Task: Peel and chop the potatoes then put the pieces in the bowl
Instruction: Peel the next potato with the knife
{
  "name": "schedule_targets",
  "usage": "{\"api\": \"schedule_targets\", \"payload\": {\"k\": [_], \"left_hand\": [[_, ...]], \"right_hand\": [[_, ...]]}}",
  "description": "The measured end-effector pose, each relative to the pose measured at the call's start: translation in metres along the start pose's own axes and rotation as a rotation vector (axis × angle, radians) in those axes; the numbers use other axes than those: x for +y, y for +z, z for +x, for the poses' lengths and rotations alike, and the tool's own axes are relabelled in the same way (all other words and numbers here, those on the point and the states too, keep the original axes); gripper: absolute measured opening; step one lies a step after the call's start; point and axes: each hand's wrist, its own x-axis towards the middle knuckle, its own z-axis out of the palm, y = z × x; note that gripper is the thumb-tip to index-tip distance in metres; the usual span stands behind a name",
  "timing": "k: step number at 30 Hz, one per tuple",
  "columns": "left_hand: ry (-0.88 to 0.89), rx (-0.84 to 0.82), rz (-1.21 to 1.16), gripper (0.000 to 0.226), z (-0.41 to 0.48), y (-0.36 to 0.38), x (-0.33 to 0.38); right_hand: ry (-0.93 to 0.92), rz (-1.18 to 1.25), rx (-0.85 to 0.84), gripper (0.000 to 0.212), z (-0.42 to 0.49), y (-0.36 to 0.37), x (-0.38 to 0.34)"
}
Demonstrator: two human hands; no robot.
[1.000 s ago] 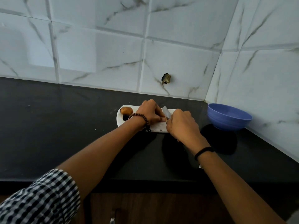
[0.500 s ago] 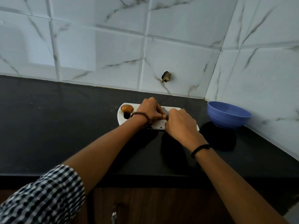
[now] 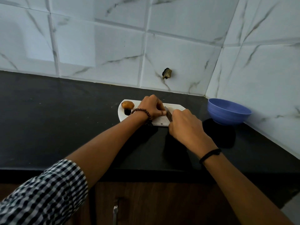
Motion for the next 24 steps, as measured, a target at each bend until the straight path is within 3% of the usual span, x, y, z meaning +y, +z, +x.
{"api": "schedule_targets", "payload": {"k": [6, 14, 24], "left_hand": [[-0.013, -0.005, -0.021, 0.013, -0.004, -0.001, -0.001], [-0.024, -0.027, -0.021, 0.015, -0.005, -0.001, -0.001], [-0.036, -0.077, -0.017, 0.034, -0.001, -0.003, -0.004]], "right_hand": [[-0.011, -0.053, -0.035, 0.012, -0.016, -0.016, 0.010], [0.023, 0.063, -0.169, 0.027, -0.029, -0.055, 0.027], [0.062, 0.192, 0.033, 0.034, -0.015, -0.022, 0.029]]}}
